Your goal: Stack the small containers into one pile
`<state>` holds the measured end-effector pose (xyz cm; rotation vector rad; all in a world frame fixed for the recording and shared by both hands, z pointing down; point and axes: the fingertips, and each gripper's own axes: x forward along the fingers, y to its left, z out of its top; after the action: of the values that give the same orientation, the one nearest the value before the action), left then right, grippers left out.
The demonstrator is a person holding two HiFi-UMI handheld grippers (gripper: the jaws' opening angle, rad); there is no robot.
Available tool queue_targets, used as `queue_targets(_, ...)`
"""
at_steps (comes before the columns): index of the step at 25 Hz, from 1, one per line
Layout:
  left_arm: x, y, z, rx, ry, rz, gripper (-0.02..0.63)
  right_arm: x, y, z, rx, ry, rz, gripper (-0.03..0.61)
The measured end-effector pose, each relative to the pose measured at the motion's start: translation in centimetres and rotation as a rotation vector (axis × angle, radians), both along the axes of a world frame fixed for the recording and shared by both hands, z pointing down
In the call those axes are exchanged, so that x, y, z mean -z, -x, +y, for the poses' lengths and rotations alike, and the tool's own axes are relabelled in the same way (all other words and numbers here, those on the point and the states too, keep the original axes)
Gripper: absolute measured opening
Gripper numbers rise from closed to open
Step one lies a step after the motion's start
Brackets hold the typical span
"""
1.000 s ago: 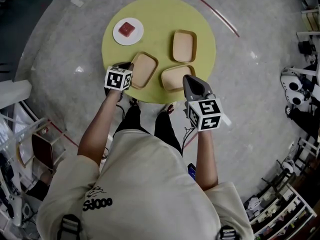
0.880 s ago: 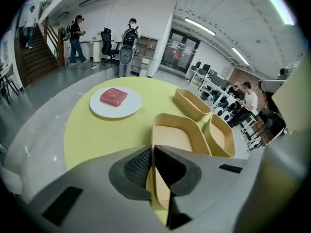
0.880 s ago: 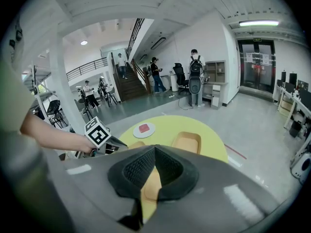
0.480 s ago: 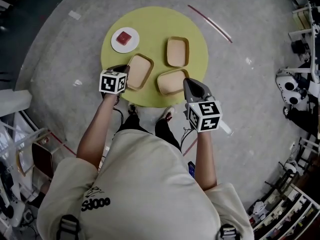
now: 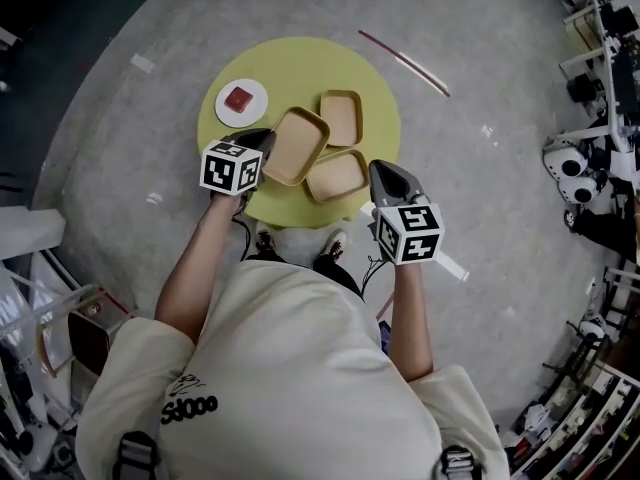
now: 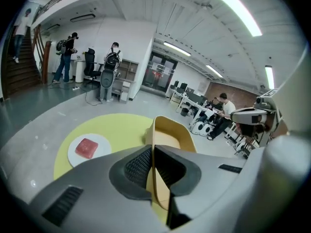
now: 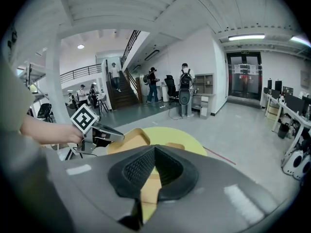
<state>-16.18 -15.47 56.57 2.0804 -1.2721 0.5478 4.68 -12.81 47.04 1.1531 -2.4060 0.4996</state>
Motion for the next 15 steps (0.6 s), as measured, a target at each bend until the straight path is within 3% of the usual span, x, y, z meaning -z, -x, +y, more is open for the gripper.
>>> queue_targets(15, -1.9, -9.2, 0.0, -0.323, 0.060, 0.006, 0.025, -0.7, -5.0, 2.1, -0.148, 0.017, 0.009, 0.010)
